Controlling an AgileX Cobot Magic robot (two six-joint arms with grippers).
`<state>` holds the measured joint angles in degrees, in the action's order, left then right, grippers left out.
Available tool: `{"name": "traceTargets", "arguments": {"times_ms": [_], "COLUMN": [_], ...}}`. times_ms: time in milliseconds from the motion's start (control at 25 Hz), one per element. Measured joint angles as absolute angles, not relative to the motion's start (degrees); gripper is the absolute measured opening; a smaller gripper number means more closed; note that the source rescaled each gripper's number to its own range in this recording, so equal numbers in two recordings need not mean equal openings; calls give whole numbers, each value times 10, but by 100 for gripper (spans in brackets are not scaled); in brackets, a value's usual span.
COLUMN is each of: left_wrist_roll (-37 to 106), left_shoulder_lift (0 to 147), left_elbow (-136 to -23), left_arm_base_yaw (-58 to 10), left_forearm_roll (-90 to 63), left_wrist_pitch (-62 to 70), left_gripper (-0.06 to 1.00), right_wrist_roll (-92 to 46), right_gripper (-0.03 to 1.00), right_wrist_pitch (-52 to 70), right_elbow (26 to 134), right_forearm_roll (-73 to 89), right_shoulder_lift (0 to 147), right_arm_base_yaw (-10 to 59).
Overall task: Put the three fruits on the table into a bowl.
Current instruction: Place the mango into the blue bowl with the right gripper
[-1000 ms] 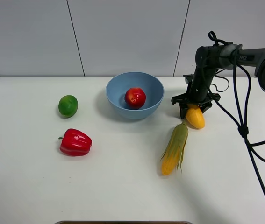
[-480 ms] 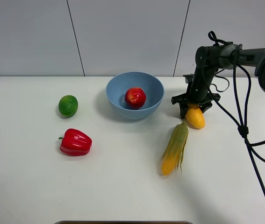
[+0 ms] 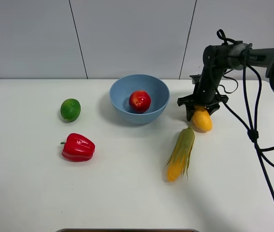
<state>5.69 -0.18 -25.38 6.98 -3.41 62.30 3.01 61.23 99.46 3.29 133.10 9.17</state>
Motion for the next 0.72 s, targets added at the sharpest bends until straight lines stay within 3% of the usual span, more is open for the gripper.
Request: {"name": "traceTargets", "arguments": {"times_ms": [720], "left_wrist_roll": [57], "left_shoulder_lift": [-2], "left_elbow": [-254], "left_arm_base_yaw": [70], "left_forearm_roll": [-34], "left_wrist_pitch": [623], "left_gripper": [100], "right_wrist_roll": [-23], "right_gripper": [0], "right_wrist_pitch": [572], "right_elbow": [995], "right_forearm_roll": [67], "right_shoulder_lift": [1166], "right_arm_base_yaw": [112]}}
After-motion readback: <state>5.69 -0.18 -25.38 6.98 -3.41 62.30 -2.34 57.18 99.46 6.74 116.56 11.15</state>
